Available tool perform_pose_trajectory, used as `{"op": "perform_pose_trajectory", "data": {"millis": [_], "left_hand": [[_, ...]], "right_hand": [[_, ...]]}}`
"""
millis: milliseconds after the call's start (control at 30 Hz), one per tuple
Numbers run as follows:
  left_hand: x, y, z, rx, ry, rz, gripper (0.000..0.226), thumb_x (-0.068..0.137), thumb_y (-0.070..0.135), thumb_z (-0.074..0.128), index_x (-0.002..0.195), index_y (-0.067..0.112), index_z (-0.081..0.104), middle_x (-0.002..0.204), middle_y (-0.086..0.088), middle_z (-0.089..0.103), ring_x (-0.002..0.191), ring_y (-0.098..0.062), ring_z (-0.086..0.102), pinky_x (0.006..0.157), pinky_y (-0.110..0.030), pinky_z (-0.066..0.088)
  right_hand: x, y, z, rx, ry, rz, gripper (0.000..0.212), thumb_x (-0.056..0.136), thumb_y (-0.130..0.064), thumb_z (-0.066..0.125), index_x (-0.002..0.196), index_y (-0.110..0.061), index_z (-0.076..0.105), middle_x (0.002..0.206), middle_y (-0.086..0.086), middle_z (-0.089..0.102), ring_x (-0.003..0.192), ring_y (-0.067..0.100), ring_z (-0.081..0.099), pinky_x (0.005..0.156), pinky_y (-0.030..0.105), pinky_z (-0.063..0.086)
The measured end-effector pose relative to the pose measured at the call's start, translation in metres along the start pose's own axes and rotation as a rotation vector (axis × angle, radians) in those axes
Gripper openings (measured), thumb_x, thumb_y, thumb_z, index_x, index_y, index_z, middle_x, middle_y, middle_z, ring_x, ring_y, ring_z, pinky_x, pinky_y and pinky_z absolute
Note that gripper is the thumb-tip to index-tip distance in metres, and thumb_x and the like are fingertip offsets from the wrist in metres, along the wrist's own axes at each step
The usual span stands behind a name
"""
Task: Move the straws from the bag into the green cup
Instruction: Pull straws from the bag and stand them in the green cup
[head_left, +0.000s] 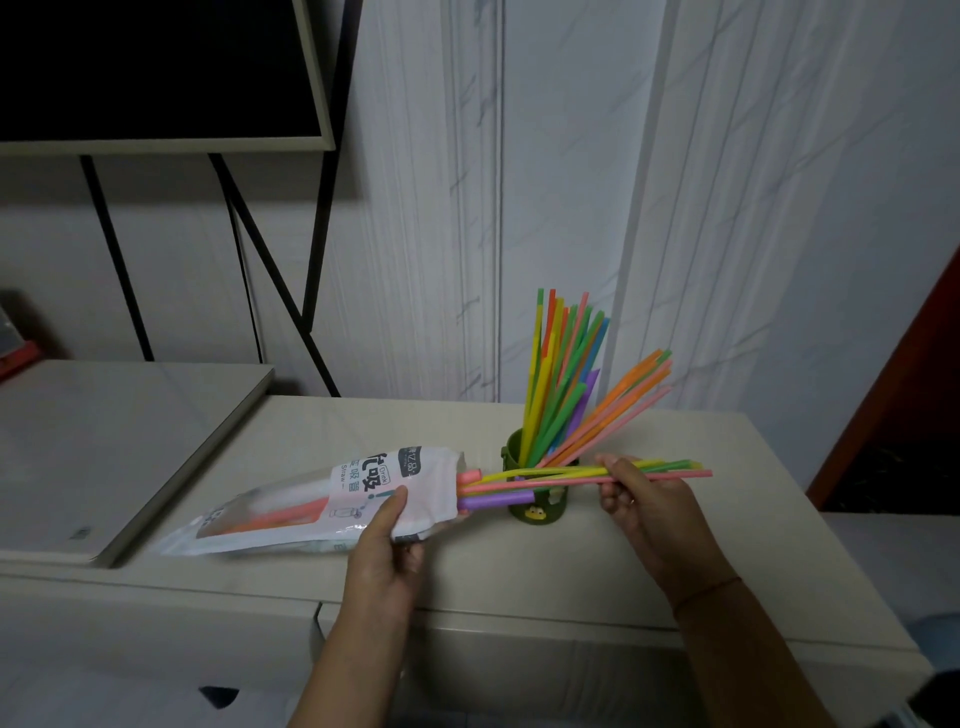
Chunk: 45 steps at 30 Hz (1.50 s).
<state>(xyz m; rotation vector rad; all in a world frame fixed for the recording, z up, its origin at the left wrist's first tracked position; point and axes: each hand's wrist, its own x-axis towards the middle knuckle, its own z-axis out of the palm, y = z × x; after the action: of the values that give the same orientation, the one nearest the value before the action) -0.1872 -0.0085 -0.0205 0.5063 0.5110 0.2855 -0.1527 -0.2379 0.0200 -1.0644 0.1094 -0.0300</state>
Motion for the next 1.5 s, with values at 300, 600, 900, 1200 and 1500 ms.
{"op": "perform_pose_trajectory", "data": {"millis": [300, 600, 900, 1200, 1500], "left_hand": [[-0.008, -0.016, 0.008, 0.060, -0.014, -0.036, 0.028, 0.084, -0.003, 0.064, 0.106, 0.013, 0.064, 0.102, -0.005, 0.072, 0.092, -0.016, 0.068, 0.073, -0.036, 0.057], [-0.006, -0.007, 0.005, 0.050, 0.023, -0.019, 0.037, 0.085, -0.002, 0.064, 0.119, 0.012, 0.059, 0.109, -0.008, 0.069, 0.088, -0.015, 0.068, 0.061, -0.029, 0.060], [-0.004, -0.003, 0.003, 0.021, 0.041, -0.019, 0.044, 0.087, -0.001, 0.062, 0.129, 0.009, 0.056, 0.103, -0.005, 0.069, 0.088, -0.015, 0.066, 0.048, -0.022, 0.057], [-0.005, -0.005, 0.004, 0.022, 0.037, -0.031, 0.049, 0.084, -0.002, 0.064, 0.131, 0.009, 0.055, 0.104, -0.008, 0.070, 0.088, -0.017, 0.067, 0.052, -0.028, 0.060], [-0.005, -0.009, 0.008, 0.056, 0.013, -0.042, 0.047, 0.084, -0.002, 0.064, 0.130, 0.007, 0.055, 0.104, -0.007, 0.069, 0.089, -0.018, 0.066, 0.056, -0.028, 0.060]], "right_hand": [[-0.007, 0.017, 0.023, -0.055, -0.126, 0.022, 0.012, 0.087, 0.000, 0.057, 0.081, 0.002, 0.067, 0.048, 0.001, 0.053, 0.044, 0.007, 0.049, 0.044, 0.018, 0.044], [0.000, 0.008, 0.020, -0.076, -0.113, 0.016, 0.012, 0.087, 0.001, 0.057, 0.082, 0.006, 0.067, 0.052, 0.003, 0.054, 0.044, 0.006, 0.049, 0.044, 0.016, 0.044], [0.022, -0.028, -0.008, -0.135, 0.011, -0.093, 0.016, 0.091, -0.005, 0.053, 0.083, -0.003, 0.067, 0.049, -0.003, 0.059, 0.044, 0.003, 0.054, 0.048, 0.013, 0.049], [0.038, -0.044, -0.010, -0.258, 0.061, -0.204, 0.014, 0.090, -0.007, 0.055, 0.094, 0.002, 0.065, 0.065, 0.012, 0.055, 0.043, 0.002, 0.055, 0.049, 0.011, 0.050], [0.051, -0.016, 0.011, -0.592, 0.010, -0.142, 0.018, 0.089, -0.006, 0.058, 0.073, 0.000, 0.064, 0.052, 0.008, 0.054, 0.034, 0.001, 0.050, 0.040, 0.013, 0.045]]}}
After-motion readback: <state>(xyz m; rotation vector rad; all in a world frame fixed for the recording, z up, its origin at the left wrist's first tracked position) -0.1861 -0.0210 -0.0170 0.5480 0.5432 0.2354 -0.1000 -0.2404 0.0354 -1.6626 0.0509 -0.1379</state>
